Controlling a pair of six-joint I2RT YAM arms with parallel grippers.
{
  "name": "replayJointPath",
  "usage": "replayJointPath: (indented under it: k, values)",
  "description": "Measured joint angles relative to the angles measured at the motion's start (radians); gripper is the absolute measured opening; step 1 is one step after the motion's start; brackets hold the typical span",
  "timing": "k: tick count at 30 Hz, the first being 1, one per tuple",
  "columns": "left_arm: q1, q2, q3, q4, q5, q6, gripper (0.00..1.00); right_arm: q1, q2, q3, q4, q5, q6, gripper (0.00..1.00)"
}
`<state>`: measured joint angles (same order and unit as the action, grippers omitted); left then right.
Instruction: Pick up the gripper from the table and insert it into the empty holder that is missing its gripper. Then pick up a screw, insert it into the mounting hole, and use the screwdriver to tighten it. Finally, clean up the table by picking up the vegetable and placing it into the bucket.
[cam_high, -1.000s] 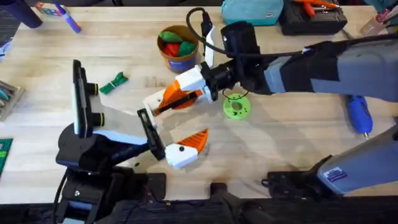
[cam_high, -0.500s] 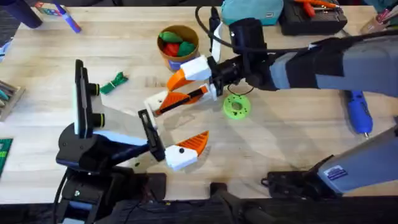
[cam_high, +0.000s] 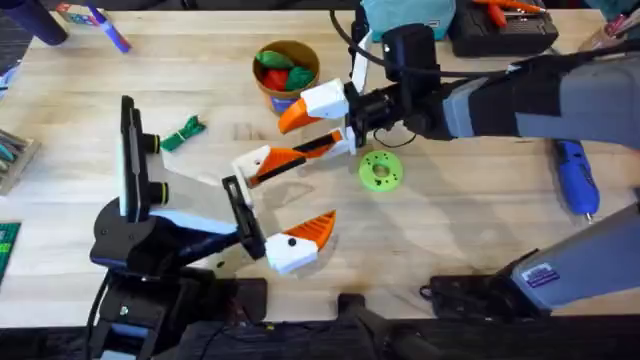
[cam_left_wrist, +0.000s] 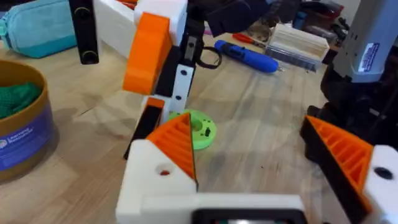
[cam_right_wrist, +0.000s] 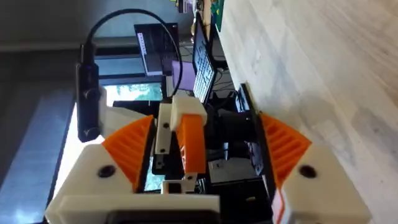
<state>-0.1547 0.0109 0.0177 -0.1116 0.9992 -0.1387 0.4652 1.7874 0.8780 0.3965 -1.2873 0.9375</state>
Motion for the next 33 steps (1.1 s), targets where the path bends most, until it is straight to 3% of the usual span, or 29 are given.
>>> replayJointPath:
  k: [33]
  values:
    - [0.0, 0.0, 0.0, 0.0, 0.0, 0.0, 0.992, 0.0, 0.0, 0.0, 0.0, 0.019, 0.009, 0.867]
